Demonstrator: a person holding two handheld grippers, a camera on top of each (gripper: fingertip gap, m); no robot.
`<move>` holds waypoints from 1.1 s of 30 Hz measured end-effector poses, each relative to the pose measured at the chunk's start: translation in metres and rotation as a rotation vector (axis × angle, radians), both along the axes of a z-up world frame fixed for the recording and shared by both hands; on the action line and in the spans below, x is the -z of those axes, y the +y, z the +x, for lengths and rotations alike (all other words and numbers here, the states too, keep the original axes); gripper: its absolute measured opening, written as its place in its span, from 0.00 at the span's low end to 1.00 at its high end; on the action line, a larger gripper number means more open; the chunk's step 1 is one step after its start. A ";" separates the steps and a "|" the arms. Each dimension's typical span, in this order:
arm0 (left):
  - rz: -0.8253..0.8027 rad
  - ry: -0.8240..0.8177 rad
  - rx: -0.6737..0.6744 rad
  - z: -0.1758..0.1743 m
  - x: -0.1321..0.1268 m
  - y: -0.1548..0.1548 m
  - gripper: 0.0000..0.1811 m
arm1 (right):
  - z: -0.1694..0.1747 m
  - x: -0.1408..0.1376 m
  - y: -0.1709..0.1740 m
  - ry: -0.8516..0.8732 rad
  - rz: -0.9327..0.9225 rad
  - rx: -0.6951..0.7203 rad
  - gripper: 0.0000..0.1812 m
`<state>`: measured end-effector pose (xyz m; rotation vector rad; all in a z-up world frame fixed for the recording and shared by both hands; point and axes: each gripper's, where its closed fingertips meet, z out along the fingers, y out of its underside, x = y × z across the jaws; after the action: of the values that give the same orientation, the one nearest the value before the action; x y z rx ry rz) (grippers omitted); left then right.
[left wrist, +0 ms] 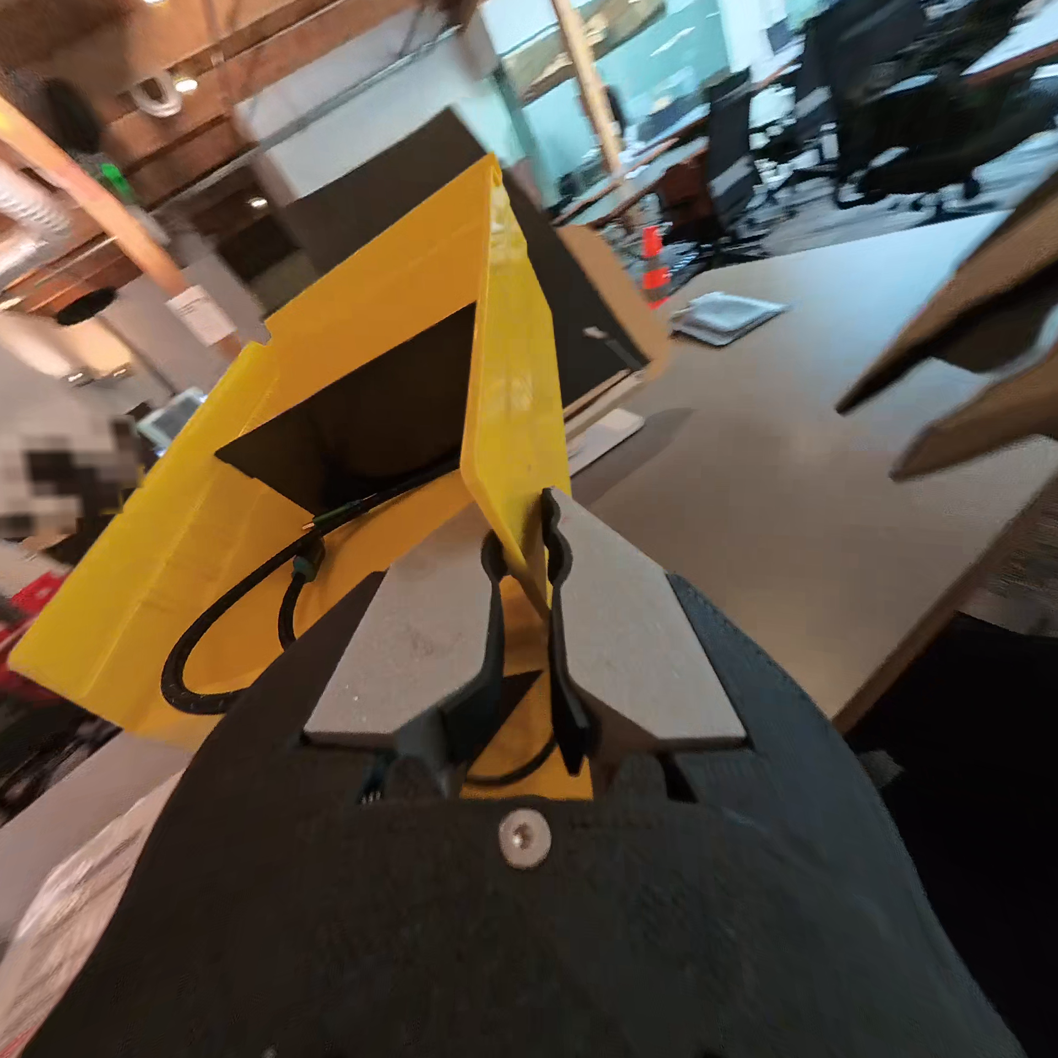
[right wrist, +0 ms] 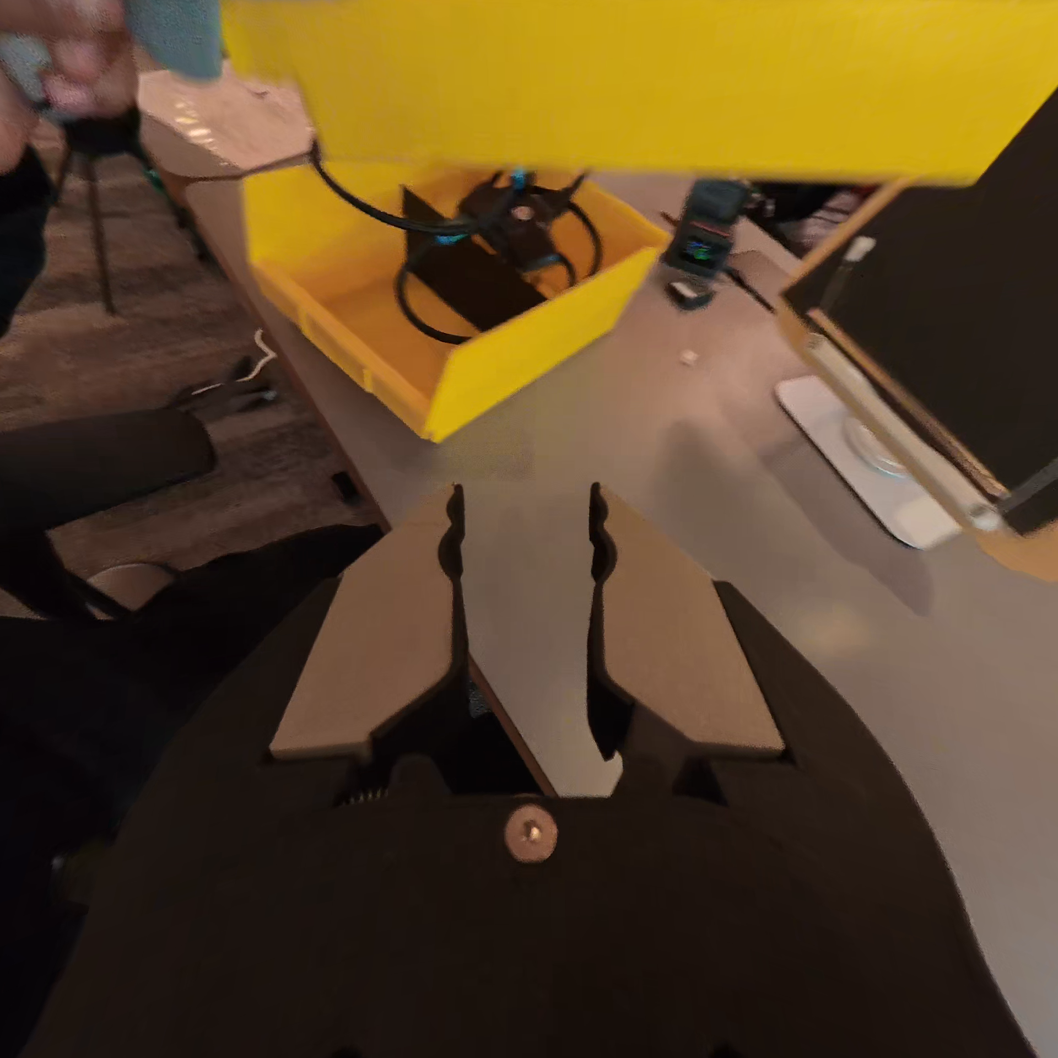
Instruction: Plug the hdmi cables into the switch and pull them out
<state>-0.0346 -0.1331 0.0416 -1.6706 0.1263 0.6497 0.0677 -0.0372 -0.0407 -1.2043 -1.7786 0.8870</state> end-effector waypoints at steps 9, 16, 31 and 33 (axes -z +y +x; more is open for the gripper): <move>-0.131 -0.028 0.318 0.129 0.087 0.145 0.05 | 0.085 -0.025 0.124 0.019 0.013 0.291 0.22; -0.300 -0.103 0.391 0.177 0.191 0.218 0.03 | 0.094 0.011 0.149 -0.121 0.019 0.307 0.25; -0.260 -0.275 0.122 0.063 0.140 0.090 0.30 | 0.070 0.095 0.133 -0.511 0.304 0.222 0.32; -0.261 -0.323 0.021 0.024 0.144 0.068 0.31 | 0.097 0.092 0.171 -0.544 0.304 0.341 0.35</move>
<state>-0.0105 -0.0654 -0.1029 -2.0014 -0.0042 0.3502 0.1647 0.1334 -0.1323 -1.5734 -1.9421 0.0820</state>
